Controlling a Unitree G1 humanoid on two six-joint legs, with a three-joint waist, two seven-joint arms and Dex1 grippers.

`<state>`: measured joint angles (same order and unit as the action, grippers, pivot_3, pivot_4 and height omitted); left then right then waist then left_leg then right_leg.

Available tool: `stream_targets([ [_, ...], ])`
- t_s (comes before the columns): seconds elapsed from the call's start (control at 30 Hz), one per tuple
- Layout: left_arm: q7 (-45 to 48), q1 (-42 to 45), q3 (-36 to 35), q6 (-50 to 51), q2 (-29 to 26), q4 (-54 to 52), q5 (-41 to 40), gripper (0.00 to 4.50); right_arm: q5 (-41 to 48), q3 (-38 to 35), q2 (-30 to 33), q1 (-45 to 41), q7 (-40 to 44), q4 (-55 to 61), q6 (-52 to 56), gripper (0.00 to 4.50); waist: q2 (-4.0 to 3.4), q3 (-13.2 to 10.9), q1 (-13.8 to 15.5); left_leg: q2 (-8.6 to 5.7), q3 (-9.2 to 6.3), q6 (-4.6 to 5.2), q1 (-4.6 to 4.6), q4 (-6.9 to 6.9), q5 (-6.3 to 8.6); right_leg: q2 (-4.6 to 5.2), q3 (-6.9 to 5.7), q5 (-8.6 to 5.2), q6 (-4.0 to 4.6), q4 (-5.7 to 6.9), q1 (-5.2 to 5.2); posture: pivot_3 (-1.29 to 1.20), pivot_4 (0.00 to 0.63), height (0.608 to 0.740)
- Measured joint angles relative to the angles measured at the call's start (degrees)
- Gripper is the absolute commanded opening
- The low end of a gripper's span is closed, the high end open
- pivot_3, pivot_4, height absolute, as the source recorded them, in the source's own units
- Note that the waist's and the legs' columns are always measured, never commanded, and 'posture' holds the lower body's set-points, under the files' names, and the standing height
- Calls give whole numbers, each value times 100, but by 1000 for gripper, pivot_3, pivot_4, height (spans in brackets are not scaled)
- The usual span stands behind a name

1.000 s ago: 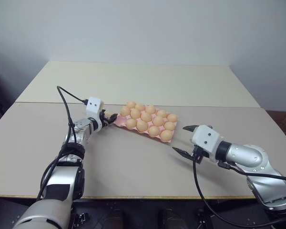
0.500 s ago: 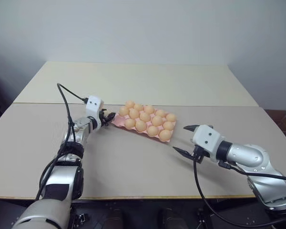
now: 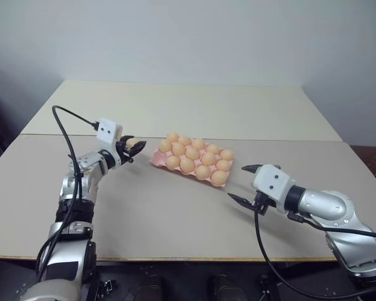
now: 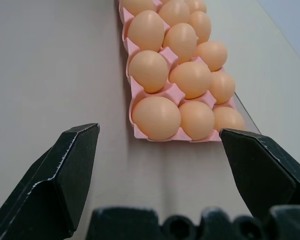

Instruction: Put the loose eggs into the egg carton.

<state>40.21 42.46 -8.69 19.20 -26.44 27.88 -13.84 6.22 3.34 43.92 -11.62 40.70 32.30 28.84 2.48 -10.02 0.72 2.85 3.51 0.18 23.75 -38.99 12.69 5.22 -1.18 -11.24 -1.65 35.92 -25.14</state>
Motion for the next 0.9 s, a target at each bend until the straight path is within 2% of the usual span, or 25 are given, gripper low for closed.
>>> stream_targets([
  [0.37, 483, 302, 503, 222, 300, 290, -47, 2381, -90, -5, -51, 165, -149, 95, 2, 4500, 0, 0, -3, 0, -1, 1, 0, 0, 0, -2, 2, 0, 0, 0, 0, 0, 150, 740],
  [0.6, 738, 392, 520, 214, 276, 410, -41, 4452, -125, -7, -51, 253, -214, 113, 2, 4500, 0, 0, -17, 0, -1, 1, 0, 1, 0, -3, 3, 0, 0, -1, -1, 0, 150, 740],
  [0.77, 600, 315, 489, 179, 158, 99, 13, 4452, -143, -25, -51, 261, -213, 136, 2, 4500, 0, 0, -16, 0, -1, 1, 0, 1, 0, -2, 4, 0, 0, -1, -1, 0, 150, 740],
  [0.9, 857, -360, 349, 265, -268, -856, -214, 4452, -143, -98, -41, 322, -204, 172, 3, 4500, 0, 0, -88, 2, 2, 0, -2, 9, 0, -4, 11, -1, 1, -1, -6, 0, 150, 740],
])
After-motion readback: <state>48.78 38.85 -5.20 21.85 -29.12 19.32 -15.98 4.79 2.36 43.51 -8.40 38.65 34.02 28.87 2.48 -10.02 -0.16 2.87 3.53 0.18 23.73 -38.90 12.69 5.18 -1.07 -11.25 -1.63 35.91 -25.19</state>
